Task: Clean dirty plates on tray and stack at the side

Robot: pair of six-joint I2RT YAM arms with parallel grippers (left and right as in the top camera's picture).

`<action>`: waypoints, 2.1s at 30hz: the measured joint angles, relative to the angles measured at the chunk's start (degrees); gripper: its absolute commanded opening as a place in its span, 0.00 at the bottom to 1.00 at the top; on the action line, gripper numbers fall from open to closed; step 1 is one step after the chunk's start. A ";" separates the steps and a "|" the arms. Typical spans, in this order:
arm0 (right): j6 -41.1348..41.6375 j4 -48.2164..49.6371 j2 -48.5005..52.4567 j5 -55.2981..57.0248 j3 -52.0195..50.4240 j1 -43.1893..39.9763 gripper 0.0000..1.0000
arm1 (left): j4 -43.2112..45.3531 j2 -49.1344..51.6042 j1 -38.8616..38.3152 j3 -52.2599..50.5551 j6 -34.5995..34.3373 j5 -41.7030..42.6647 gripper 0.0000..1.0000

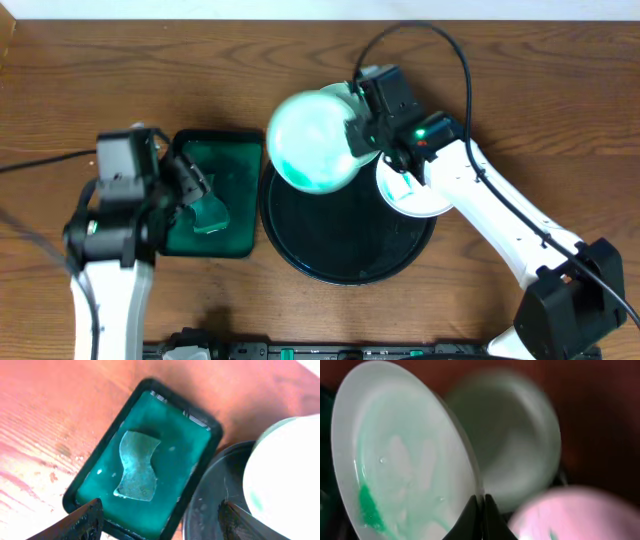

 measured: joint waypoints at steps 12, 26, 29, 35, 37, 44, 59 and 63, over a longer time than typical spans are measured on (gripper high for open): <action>-8.07 30.86 8.92 10.10 0.68 16.33 0.01 | -1.25 -12.04 0.00 0.04 0.00 0.66 0.75; -28.61 41.38 11.26 29.44 0.11 25.66 0.01 | -2.51 -12.17 0.00 0.07 -0.09 0.66 0.85; -31.39 41.40 10.25 31.19 0.11 26.12 0.01 | -2.54 -12.20 0.00 0.07 -0.09 0.66 0.85; -34.16 42.49 8.02 33.62 0.11 26.05 0.01 | -2.54 -12.17 0.00 0.07 -0.09 0.66 0.85; -35.50 43.04 7.74 34.05 0.11 26.12 0.01 | -2.54 -12.20 0.00 0.07 -0.09 0.66 0.85; -39.50 43.85 7.72 35.36 0.11 27.15 0.01 | -2.54 -12.17 0.00 0.07 -0.11 0.66 0.85; -47.82 50.34 7.72 39.56 0.11 28.30 0.01 | -2.54 -12.17 0.00 0.07 -0.11 0.66 0.86; -49.09 51.32 7.72 40.28 0.11 28.30 0.01 | -2.54 -12.17 0.00 0.07 -0.11 0.66 0.86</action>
